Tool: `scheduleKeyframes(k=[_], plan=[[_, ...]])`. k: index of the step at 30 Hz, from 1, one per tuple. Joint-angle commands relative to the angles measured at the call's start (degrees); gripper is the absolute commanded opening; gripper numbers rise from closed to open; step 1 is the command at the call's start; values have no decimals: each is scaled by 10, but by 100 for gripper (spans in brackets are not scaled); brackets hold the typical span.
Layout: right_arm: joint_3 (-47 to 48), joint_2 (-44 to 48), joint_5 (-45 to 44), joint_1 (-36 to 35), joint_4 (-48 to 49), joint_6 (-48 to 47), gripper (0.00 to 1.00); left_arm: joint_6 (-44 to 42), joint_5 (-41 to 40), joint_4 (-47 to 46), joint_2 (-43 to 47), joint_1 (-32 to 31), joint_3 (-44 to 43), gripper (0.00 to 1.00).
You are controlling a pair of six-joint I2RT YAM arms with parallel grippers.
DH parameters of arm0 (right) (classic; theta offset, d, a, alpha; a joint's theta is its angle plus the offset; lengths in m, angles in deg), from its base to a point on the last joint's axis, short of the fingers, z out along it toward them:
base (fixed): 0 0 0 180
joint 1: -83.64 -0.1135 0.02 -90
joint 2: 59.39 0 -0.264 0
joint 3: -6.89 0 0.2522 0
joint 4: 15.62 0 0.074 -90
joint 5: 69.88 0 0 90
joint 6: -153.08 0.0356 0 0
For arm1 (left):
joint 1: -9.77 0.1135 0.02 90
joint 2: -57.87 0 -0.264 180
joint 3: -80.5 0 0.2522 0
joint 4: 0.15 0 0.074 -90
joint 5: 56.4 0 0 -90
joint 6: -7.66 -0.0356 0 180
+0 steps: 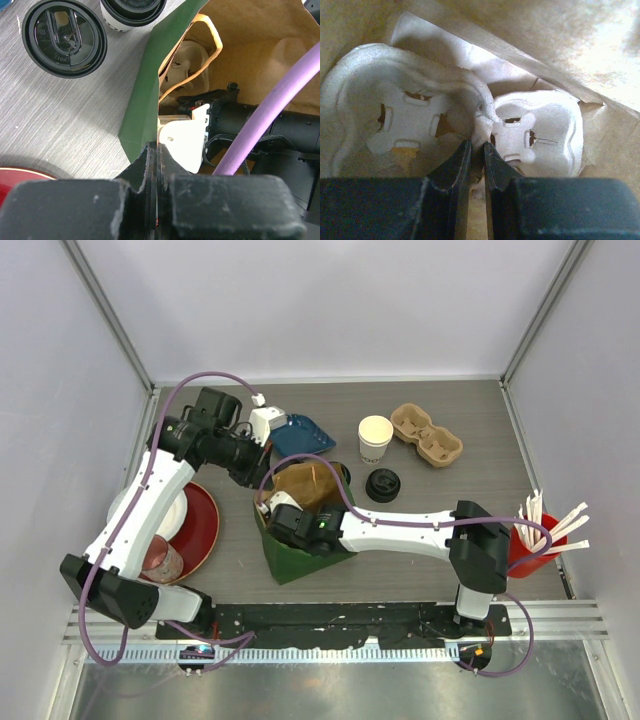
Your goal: Pack the takeout coffee
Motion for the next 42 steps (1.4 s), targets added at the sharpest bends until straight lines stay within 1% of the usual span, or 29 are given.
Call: scheduleKeyframes(k=[1, 4, 7, 8, 11, 14, 16, 18, 19, 21, 28, 32, 42], plan=[[-17, -21, 38, 8, 11, 10, 1, 6, 49, 16, 21, -11, -3, 0], [-19, -22, 40, 8, 12, 10, 1, 7, 51, 16, 24, -11, -1, 0], [-13, -15, 42, 9, 5, 8, 20, 4, 52, 17, 29, -11, 2, 0], [-6, -8, 44, 9, 3, 7, 34, 2, 53, 18, 28, -11, 2, 0], [9, 11, 42, 10, -3, 6, 51, -8, 54, 24, 27, -11, 4, 0], [20, 28, 32, 9, -8, 5, 57, -29, 55, 37, 28, -11, 5, 0], [24, 43, 32, 9, -4, 5, 60, -39, 59, 45, 28, -11, 3, 0], [30, 53, 31, 9, 0, 4, 67, -53, 63, 53, 30, -11, 1, 0], [33, 55, 28, 9, 0, 4, 68, -54, 65, 54, 30, -11, -1, 0], [44, 58, 24, 9, 0, 1, 79, -60, 66, 58, 30, -12, 0, 0], [46, 86, 13, 14, 29, -3, 82, -69, 68, 60, 28, -12, 2, 0], [45, 103, 32, 29, 46, 0, 82, -71, 71, 61, 26, -12, 1, 0], [53, 137, 60, 40, 56, -2, 82, -75, 69, 62, 22, -13, -2, 0]])
